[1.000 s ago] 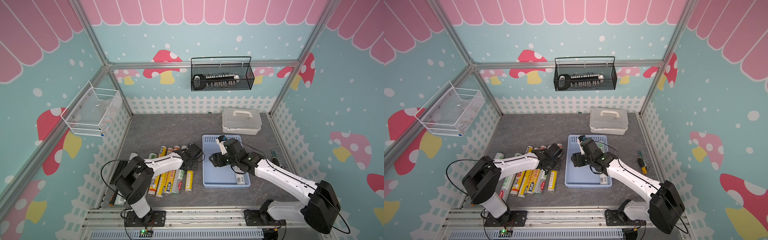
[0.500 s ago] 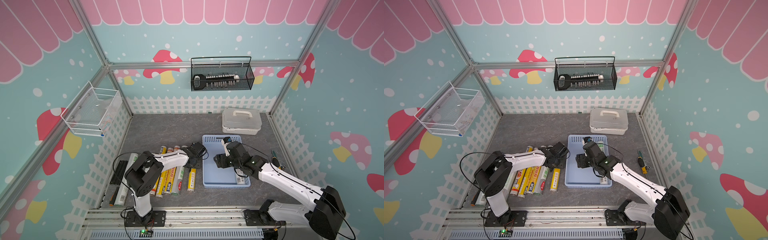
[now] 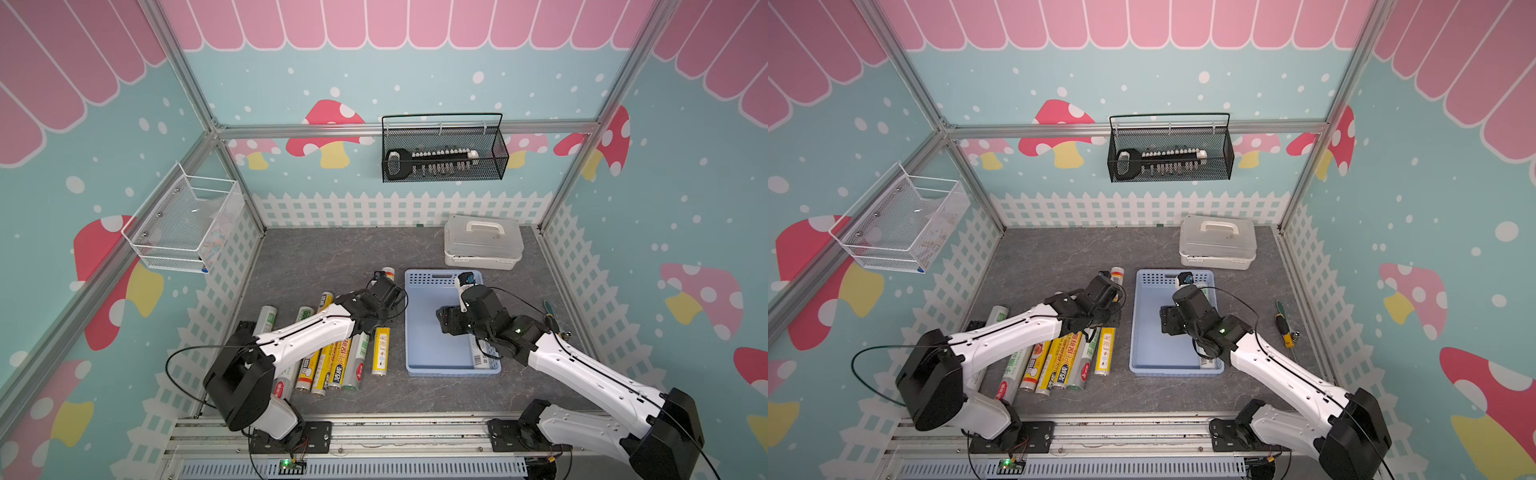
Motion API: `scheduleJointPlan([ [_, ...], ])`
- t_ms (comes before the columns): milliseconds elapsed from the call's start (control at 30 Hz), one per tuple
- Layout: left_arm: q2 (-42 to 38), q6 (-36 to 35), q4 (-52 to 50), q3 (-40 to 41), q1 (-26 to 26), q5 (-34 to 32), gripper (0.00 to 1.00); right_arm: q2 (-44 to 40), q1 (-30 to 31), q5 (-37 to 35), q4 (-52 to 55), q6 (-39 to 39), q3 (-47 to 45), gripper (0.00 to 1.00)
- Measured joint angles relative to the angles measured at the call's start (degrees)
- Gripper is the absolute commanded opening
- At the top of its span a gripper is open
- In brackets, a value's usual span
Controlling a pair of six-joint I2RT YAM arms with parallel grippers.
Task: Put the plastic wrap into the basket
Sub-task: Pick up the plastic wrap from the center of the board, then place the plastic wrap in the basket.
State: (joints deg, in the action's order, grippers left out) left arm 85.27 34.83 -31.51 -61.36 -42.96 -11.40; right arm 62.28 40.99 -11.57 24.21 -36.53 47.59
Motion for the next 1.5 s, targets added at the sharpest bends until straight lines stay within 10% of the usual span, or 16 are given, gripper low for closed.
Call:
scheduleJointPlan([
  [367, -3.04, 5.11, 8.81, -3.34, -1.51, 6.21, 0.13, -11.74, -4.85, -5.05, 3.04, 0.22, -3.15, 0.84],
  [933, 16.15, 17.07, 23.69, -12.33, -6.82, 15.56, 0.1, -11.8, -23.8, 10.88, 6.34, 3.48, -6.38, 0.86],
  [1500, 23.89, 21.79, 27.91, -16.96, -7.87, 18.78, 0.1, -10.73, -24.98, 21.84, 3.65, 5.42, -7.89, 0.87],
])
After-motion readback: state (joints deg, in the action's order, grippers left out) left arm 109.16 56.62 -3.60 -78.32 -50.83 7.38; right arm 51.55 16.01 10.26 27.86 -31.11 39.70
